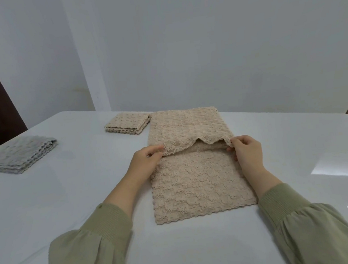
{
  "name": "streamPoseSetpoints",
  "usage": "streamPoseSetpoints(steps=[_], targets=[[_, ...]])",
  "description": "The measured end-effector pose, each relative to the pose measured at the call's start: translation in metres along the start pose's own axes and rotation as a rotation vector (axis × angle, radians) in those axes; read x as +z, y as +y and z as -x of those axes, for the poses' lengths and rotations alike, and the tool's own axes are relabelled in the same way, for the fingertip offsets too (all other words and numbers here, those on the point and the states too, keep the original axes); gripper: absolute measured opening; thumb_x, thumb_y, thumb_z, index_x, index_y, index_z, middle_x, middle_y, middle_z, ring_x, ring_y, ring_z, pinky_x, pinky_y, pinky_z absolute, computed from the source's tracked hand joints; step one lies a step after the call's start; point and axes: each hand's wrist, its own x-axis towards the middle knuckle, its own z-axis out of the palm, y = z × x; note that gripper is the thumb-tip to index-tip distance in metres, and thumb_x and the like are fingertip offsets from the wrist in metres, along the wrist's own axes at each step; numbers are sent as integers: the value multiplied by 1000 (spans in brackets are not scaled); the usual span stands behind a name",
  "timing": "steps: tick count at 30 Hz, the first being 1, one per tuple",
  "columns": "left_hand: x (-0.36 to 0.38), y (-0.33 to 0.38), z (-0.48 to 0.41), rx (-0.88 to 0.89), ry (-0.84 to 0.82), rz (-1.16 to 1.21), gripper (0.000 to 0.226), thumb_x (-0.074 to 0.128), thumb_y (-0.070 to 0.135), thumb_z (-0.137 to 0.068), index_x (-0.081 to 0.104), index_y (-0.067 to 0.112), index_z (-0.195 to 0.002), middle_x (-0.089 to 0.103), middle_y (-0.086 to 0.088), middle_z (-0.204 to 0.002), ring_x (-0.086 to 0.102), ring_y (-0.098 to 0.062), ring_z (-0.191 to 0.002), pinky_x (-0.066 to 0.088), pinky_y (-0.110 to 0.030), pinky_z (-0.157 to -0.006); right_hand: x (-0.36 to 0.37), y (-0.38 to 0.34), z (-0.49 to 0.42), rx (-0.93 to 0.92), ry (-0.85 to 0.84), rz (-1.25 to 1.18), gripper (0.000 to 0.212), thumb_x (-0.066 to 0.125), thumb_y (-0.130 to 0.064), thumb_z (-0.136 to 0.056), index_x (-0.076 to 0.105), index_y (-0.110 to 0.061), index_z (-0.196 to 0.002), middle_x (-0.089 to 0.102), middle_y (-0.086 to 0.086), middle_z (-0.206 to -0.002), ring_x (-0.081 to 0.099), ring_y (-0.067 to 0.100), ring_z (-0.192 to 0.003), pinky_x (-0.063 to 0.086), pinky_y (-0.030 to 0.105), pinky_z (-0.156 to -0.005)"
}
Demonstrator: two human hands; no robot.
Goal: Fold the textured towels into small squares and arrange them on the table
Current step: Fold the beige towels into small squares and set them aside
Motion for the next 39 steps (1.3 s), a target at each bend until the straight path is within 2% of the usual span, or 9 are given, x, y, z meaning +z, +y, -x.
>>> streamPoseSetpoints(steps=[5,8,11,14,18,25,29,33,39], targets=[[-1,5,4,-55,93,323,23,55,9,-89,77,19,-87,72,1,-102,61,-16,-99,47,-41,-97,-1,-3,0,-98,-65,81,12,57,-15,-89,67,-12,-82,63,-4,-77,54,9,-70,43,23,-68],[-11,12,14,-15,120,609,29,49,7,-91,75,9,-81,67,-8,-84,61,-19,-77,51,-29,-72,-13,-4,1,-202,85,109,25,53,-14,-87,56,-10,-62,51,-1,-59,42,12,-56,33,26,-57],[-24,11,28,-51,-49,758,47,39,17,-95,71,13,-60,47,-2,-45,43,-14,-44,38,-22,-50,-29,-5,7,-208,277,105,37,43,-15,-85,26,-13,-52,25,2,-53,21,15,-52,18,30,-54],[-35,3,34,-60,-1,585,46,37,20,-96,67,10,-63,36,-2,-37,31,-15,-40,28,-22,-45,-44,-2,5,-160,346,134,44,40,-20,-82,21,-17,-43,25,2,-56,22,12,-52,17,31,-52],[-36,-12,30,-51,282,37,25,49,13,-90,68,18,-75,61,-1,-65,52,-18,-64,42,-29,-60,-56,7,-7,-63,191,365,33,39,-19,-79,27,-17,-49,33,6,-58,27,20,-54,19,29,-51],[1,-4,29,15,109,-771,38,56,59,-82,67,24,-95,58,3,-99,48,-23,-106,42,-36,-86,-46,5,-14,62,-144,888,37,41,-40,-90,65,-12,-88,62,8,-92,51,31,-98,40,36,-83],[6,1,34,64,91,-598,20,64,39,-85,60,20,-79,57,5,-80,55,-20,-87,39,-30,-69,-43,1,-9,18,-165,905,25,46,-32,-89,62,-13,-89,56,10,-100,46,34,-106,43,39,-87],[1,4,34,99,181,-330,15,63,29,-87,59,18,-78,56,5,-66,51,-15,-63,38,-27,-56,-42,3,-7,-42,-71,450,16,45,-18,-85,54,-7,-77,63,17,-84,59,34,-81,50,40,-71],[1,7,26,143,258,-127,15,67,23,-85,62,11,-77,54,3,-64,47,-11,-58,36,-19,-54,-37,-16,0,-142,78,239,11,48,-8,-83,58,-6,-79,52,-1,-70,45,13,-64,32,26,-55]])
